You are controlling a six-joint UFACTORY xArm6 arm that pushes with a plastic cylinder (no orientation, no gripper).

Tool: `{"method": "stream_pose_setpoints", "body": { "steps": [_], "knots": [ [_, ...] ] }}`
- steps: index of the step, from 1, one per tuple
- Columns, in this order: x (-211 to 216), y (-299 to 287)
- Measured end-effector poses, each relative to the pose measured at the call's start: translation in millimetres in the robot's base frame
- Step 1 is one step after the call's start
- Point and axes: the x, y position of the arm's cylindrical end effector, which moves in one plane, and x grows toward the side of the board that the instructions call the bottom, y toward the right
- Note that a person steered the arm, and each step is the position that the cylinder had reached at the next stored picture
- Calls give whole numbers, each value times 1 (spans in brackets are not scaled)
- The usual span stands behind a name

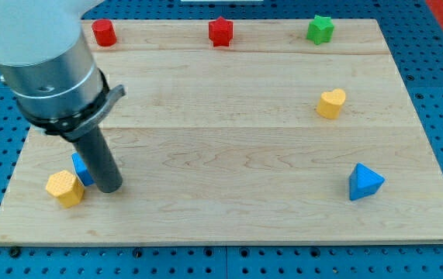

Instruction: Move the green circle towards the center left

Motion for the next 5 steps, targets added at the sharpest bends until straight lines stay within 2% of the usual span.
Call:
{"method": "stream_pose_setpoints", "body": {
  "steps": [1,2,3,4,5],
  "knots": [
    [-11,36],
    [-64,58],
    [-133,52],
    [-182,18],
    [-207,-32]
  ]
}}
